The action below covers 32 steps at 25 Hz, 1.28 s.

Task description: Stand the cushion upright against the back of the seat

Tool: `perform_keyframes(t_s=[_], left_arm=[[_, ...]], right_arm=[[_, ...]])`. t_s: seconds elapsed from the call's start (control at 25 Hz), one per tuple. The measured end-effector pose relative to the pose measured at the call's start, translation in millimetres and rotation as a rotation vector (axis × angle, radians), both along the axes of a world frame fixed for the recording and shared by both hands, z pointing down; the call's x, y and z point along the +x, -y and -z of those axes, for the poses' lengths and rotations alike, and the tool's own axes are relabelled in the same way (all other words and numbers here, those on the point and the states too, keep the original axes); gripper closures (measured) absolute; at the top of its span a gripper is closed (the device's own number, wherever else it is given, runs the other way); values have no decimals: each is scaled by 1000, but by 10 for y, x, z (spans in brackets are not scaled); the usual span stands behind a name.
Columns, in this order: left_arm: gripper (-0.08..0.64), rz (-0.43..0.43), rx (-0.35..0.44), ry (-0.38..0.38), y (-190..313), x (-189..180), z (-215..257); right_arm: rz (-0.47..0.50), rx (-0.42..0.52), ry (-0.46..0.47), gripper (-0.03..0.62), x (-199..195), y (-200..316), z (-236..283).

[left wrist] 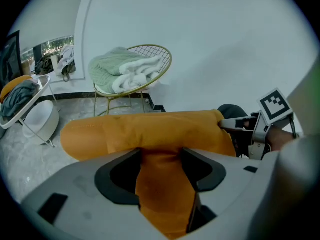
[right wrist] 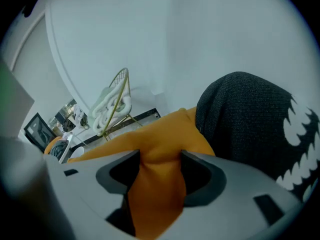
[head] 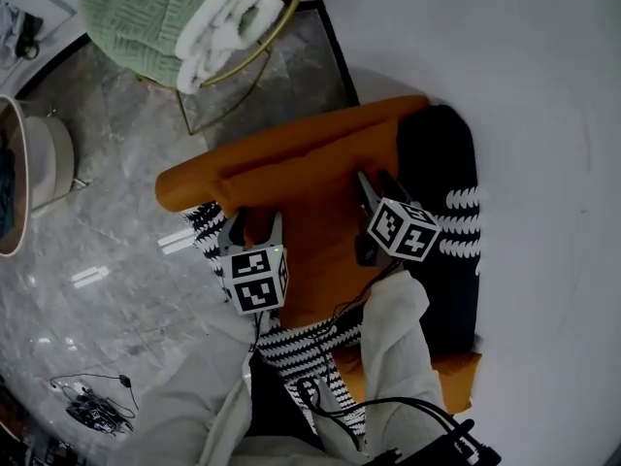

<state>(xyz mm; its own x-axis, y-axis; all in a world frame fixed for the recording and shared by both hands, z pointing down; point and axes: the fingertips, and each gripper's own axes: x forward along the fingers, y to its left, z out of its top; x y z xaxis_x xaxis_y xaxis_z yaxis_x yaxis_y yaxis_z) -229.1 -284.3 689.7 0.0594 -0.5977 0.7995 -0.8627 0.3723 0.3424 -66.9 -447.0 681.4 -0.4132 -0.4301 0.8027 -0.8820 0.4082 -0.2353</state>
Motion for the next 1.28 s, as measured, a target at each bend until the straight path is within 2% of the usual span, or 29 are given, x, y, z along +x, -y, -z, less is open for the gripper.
perform_keyframes(t_s=[0.32,0.44,0.6,0.76,1.04,1.28], left_arm=[[322,-12,-12,-40,30,55,-118],[361,-40,-17,-45,25,119,-102],[414,-67,-25,-67,-27,181,-74],[475,-107,-7,-64,-96,240,61],[518,-150,73,-62,-135,278,429],[520,-261,122,-83,-280,562,873]], right_arm=[[-9,14,-12,311,-8,-10,-78],[-21,18,-17,363,3,-45,-47],[-27,23,-35,463,25,-161,9],[-60,4,13,521,102,-292,98],[-119,84,37,528,210,-430,506],[-235,137,61,528,608,-695,972]])
